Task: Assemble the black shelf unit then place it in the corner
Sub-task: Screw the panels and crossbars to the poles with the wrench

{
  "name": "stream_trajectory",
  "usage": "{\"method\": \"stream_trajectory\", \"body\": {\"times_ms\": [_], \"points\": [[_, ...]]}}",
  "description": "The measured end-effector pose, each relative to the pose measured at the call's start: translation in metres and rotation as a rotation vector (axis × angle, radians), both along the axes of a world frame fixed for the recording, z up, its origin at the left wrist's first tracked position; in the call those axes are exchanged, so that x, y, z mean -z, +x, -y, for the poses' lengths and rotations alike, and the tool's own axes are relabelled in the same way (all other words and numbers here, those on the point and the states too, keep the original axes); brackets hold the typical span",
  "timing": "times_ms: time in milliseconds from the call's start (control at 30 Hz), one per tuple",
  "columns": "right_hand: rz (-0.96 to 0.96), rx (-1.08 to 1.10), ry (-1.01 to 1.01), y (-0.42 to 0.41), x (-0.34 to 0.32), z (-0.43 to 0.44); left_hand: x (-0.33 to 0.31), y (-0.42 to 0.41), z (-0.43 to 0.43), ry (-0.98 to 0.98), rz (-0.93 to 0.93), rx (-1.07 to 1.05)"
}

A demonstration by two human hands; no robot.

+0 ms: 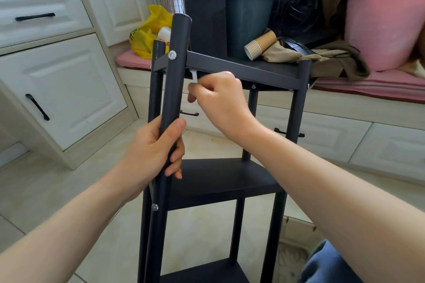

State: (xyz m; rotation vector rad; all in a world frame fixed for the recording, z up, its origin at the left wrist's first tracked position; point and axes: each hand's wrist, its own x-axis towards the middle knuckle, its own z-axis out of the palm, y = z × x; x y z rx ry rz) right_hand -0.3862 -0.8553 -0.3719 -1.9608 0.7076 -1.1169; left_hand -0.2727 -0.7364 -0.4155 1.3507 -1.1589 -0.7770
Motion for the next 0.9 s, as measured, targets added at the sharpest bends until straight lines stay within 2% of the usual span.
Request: {"method": "stream_trajectory", "body": {"times_ms": [467, 900], "points": [[0.021, 0.026, -0.099, 0.006, 0.001, -0.007, -0.002, 0.002, -0.001, 0.014, 0.017, -0.020], [0.220, -0.010, -0.001, 0.030, 0.018, -0.009, -0.004, 0.000, 0.001, -0.001, 0.047, 0.027]]}}
